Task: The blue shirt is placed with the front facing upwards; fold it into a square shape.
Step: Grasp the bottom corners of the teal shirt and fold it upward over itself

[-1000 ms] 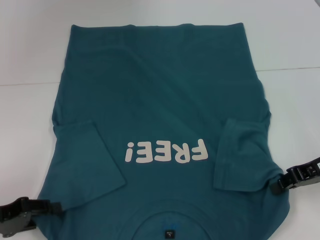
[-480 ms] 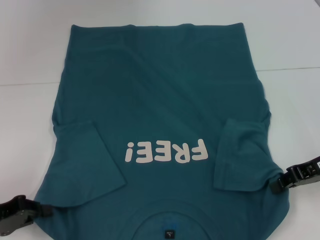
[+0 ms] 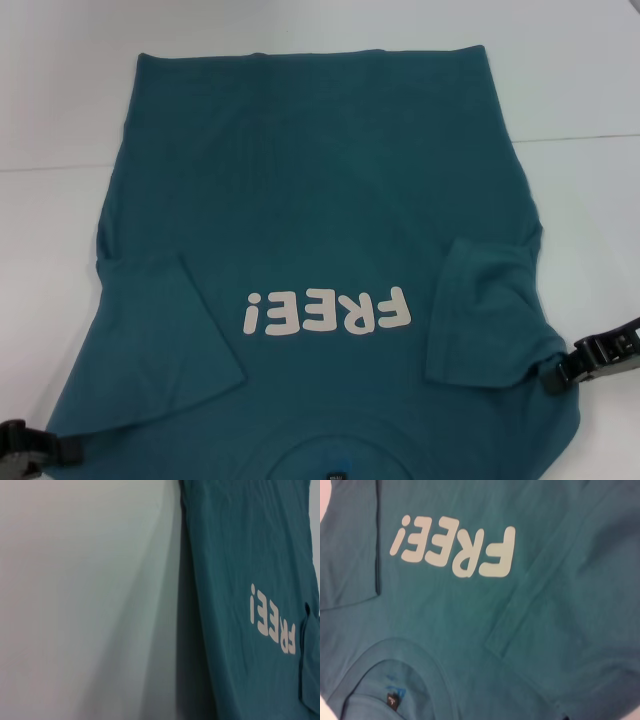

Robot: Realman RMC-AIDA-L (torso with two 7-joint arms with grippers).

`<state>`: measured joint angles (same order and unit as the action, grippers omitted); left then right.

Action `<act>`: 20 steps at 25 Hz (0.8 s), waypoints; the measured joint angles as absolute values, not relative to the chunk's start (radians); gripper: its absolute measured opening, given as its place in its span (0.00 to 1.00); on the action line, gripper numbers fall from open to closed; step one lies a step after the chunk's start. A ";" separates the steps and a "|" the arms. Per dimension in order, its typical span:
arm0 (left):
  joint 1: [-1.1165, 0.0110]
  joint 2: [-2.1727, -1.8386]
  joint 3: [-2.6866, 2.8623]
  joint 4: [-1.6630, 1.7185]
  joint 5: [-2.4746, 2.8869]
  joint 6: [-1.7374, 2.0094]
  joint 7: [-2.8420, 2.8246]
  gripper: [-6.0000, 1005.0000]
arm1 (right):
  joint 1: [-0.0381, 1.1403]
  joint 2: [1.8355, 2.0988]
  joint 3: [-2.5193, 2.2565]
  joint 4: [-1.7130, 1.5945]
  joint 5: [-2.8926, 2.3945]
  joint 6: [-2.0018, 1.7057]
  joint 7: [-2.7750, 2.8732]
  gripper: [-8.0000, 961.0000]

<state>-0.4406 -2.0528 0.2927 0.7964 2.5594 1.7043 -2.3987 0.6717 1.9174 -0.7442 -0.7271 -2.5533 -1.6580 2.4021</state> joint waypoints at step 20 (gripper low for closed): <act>-0.471 -2.051 0.291 0.808 2.574 1.788 -2.359 0.03 | 0.656 1.914 -0.724 -0.752 -2.551 -1.743 2.378 0.12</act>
<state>-0.4714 -2.0508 0.2912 0.8077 2.5737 1.7875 -2.3586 0.6562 1.9135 -0.7242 -0.7520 -2.5508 -1.7435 2.3781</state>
